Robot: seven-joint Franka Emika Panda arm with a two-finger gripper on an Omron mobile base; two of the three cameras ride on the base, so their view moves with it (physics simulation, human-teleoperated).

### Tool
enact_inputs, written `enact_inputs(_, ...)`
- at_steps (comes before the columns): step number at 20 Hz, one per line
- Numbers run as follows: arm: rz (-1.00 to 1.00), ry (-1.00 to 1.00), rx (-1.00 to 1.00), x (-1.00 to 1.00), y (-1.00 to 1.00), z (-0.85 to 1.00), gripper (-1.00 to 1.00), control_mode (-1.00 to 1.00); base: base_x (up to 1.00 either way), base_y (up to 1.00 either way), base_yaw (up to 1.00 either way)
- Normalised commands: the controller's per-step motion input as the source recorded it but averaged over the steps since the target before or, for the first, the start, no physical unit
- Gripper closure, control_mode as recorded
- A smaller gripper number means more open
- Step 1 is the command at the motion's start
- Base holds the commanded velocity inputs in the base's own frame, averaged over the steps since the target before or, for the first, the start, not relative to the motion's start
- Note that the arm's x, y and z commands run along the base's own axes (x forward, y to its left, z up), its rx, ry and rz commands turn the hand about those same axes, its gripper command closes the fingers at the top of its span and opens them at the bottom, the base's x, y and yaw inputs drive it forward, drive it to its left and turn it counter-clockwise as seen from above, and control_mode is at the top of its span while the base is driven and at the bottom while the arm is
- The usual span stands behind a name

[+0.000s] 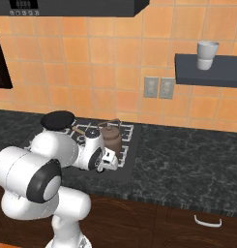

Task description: Pick the kettle from the counter and place it on a stove burner. Then turn the burner on.

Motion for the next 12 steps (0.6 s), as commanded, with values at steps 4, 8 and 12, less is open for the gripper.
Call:
enact_inputs(4,0.0,0.0,0.0,0.0,0.0,0.0,1.0,-1.0,0.0,0.0,0.0)
enact_inputs(8,0.02,0.0,0.0,0.0,0.0,0.0,1.0,-1.0,0.0,0.0,0.0)
enact_inputs(12,0.22,0.0,-0.01,-0.02,0.0,0.0,1.0,-1.0,0.0,0.0,0.0)
